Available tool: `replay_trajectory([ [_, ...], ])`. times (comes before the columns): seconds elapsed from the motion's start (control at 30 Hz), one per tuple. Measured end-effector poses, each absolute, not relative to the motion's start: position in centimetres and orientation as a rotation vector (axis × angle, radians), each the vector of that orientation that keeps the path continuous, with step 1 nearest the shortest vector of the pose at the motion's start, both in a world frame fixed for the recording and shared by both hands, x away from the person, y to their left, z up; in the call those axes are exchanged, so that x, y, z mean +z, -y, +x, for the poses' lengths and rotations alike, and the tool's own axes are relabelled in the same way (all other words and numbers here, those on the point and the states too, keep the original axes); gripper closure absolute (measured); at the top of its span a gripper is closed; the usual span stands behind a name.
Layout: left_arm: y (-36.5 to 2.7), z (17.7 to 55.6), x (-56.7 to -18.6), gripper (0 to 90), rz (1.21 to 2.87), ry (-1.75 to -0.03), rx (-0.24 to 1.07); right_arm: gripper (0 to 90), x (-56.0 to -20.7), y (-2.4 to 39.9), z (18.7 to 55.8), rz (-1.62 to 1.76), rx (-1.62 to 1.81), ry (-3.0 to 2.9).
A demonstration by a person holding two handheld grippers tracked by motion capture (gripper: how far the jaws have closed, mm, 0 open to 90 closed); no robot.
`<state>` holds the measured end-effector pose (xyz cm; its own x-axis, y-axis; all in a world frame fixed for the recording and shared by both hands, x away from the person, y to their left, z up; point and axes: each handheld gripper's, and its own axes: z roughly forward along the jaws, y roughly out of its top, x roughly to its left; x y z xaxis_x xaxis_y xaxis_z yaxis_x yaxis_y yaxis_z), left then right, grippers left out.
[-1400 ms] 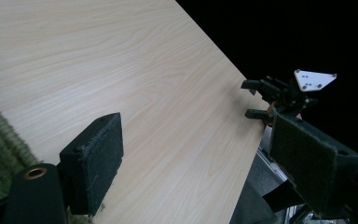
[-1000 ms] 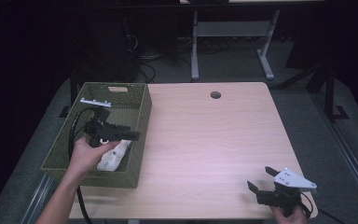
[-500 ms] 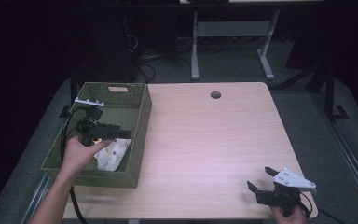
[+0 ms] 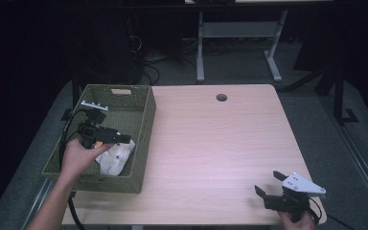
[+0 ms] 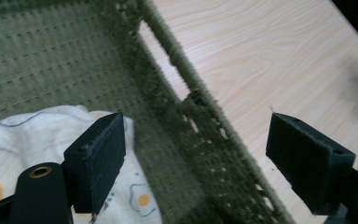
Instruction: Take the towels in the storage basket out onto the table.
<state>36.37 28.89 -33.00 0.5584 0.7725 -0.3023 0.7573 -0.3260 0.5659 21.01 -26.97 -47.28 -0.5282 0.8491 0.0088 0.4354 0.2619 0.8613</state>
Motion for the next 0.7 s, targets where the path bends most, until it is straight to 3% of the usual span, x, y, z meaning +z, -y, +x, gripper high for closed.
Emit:
replay_trajectory([
  [0.7,-31.6,39.2,-37.2,23.5,2.324,-1.511,0.152,13.6,-47.2,27.0,21.0,1.152,1.201,-2.079],
])
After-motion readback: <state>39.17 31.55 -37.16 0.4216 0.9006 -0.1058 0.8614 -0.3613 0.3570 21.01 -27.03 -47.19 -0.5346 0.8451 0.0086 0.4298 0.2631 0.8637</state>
